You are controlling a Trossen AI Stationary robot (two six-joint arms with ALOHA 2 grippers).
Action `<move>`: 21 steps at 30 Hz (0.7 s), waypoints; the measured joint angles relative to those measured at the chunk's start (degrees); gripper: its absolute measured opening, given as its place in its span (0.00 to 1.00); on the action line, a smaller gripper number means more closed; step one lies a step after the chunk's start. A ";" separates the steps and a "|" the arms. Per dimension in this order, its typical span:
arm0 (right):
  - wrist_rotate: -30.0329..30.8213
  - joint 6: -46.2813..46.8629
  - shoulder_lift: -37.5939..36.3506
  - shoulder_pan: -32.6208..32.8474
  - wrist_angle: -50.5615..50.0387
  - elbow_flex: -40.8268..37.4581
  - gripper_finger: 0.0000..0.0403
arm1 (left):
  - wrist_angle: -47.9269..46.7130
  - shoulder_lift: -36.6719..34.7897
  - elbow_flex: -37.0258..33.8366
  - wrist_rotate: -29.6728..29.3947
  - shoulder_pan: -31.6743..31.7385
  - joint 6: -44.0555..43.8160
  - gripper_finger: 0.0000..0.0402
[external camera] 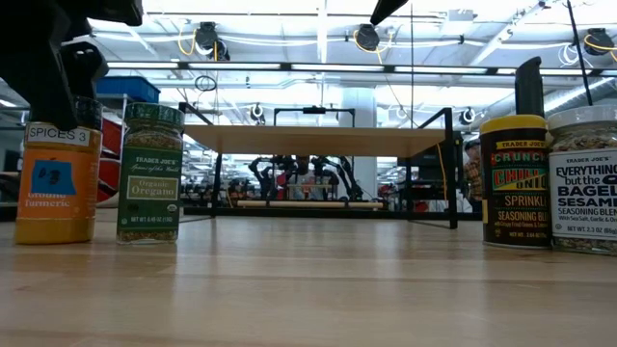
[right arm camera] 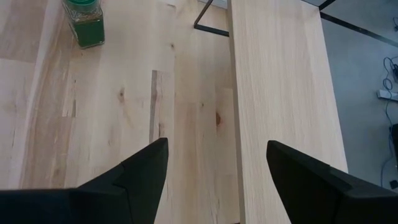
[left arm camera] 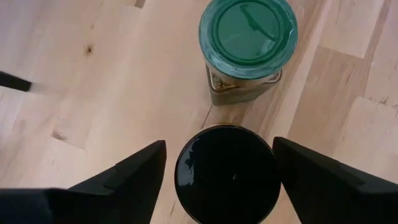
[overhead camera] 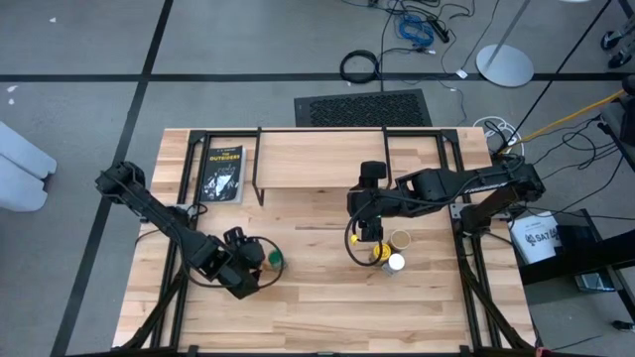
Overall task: Shelf spices
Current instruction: Put the black seasoning bottle on the shelf
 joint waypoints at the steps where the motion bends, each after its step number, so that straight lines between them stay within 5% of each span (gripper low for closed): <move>1: -0.01 0.00 0.00 0.00 0.00 0.00 0.65 | -0.01 0.00 0.00 0.17 0.00 -0.09 0.75; 21: 0.00 0.02 0.00 0.00 0.00 0.00 0.65 | -1.05 0.02 -1.23 1.90 0.04 -2.87 0.75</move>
